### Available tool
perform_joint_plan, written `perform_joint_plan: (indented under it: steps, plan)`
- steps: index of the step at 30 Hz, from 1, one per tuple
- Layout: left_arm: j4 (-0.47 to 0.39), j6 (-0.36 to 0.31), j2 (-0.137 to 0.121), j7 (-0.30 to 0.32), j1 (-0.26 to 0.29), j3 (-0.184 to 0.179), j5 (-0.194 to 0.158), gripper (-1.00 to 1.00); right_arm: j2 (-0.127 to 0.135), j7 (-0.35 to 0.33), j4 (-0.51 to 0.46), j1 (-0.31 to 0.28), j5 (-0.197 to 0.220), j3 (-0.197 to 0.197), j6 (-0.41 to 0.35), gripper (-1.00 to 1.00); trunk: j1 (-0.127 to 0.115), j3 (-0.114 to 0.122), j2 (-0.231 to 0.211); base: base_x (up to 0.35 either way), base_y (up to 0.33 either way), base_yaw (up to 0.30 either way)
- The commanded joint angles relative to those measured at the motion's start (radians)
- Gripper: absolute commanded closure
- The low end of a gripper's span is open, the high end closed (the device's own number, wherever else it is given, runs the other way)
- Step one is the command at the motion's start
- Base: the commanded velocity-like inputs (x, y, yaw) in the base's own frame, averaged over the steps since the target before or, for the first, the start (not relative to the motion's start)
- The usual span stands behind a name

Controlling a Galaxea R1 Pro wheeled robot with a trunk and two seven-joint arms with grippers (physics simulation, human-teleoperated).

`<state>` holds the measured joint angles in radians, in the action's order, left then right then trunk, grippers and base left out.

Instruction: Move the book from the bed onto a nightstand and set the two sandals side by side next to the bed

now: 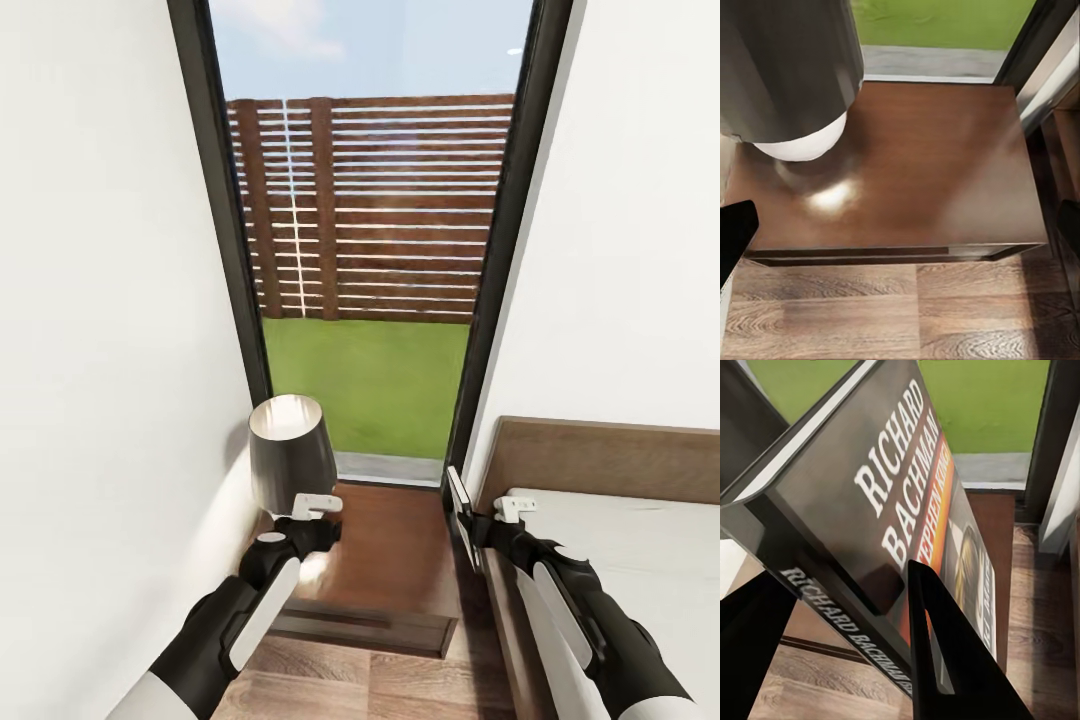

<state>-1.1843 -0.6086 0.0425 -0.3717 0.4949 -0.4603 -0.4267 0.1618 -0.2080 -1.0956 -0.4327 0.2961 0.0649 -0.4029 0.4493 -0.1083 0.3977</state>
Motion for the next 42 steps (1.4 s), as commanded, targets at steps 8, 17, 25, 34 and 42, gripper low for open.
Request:
perform_joint_plan:
  steps: [8, 17, 25, 34, 42]
  plan:
    - [-0.059, 0.164, -0.049, -0.006, -0.090, -0.005, 0.045, -1.00, 0.002, 0.001, -0.035, -0.001, -0.021, 0.006, -0.006, 1.00, 0.001, -0.002, 0.002, 0.000, 0.000, 0.000]
    - [-0.044, 0.201, -0.062, 0.001, -0.175, -0.009, 0.072, -1.00, -0.006, 0.015, -0.059, -0.001, -0.297, 0.016, 0.064, 1.00, 0.001, -0.002, 0.002, 0.000, 0.000, 0.000]
    - [0.041, 0.267, -0.058, -0.002, -0.214, -0.113, 0.068, -1.00, -0.025, 0.152, 0.090, -0.001, -0.828, 0.029, 0.269, 1.00, 0.001, -0.002, 0.002, 0.000, 0.000, 0.000]
    - [0.176, 0.353, -0.026, 0.003, -0.217, -0.166, 0.064, -1.00, -0.141, 0.293, 0.276, 0.000, -1.123, 0.136, 0.404, 1.00, 0.001, -0.002, 0.002, 0.000, 0.000, 0.000]
    - [0.207, 0.357, -0.021, 0.001, -0.217, -0.168, 0.062, -1.00, -0.156, 0.295, 0.276, -0.001, -1.123, 0.145, 0.404, 1.00, 0.001, -0.001, 0.002, 0.091, 0.000, 0.102]
